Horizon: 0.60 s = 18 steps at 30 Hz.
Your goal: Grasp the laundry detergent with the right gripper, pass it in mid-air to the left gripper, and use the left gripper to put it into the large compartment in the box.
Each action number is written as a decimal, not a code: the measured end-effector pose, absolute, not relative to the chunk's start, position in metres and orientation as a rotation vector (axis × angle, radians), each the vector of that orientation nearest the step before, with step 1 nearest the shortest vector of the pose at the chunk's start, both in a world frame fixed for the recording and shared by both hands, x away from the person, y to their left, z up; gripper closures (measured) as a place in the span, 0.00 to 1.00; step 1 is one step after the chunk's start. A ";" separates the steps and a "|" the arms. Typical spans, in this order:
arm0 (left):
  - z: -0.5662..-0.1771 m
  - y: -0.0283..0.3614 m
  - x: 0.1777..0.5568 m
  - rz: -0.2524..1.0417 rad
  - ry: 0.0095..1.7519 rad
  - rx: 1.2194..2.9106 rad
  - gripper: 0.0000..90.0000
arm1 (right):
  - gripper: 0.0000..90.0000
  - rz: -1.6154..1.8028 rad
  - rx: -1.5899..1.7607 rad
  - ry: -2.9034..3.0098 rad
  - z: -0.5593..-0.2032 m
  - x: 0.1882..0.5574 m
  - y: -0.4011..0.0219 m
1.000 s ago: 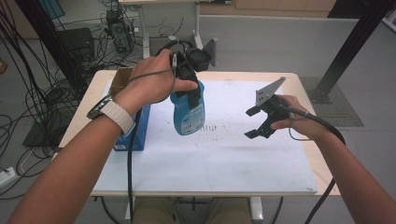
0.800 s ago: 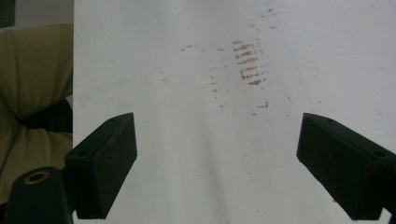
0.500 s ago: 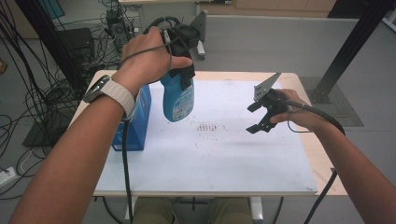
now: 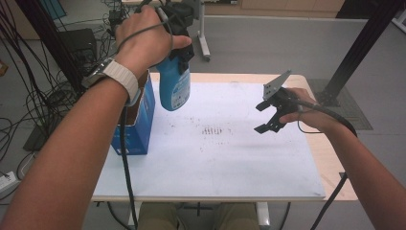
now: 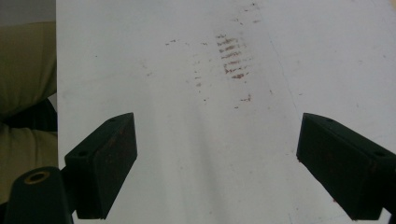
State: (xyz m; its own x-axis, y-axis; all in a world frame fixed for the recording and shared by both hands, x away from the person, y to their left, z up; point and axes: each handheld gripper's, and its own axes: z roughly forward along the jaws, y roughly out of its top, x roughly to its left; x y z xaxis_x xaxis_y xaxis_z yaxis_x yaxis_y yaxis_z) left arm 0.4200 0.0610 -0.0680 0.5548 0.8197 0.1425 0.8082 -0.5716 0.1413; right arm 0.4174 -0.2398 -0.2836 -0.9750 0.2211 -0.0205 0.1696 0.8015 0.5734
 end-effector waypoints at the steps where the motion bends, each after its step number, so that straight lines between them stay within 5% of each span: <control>1: -0.067 0.063 0.421 0.309 1.447 2.719 0.41 | 0.14 0.909 0.311 2.898 -0.284 0.418 -0.240; 18: -0.055 0.093 0.426 0.358 1.693 2.552 0.41 | 0.14 0.913 0.319 2.902 -0.286 0.419 -0.237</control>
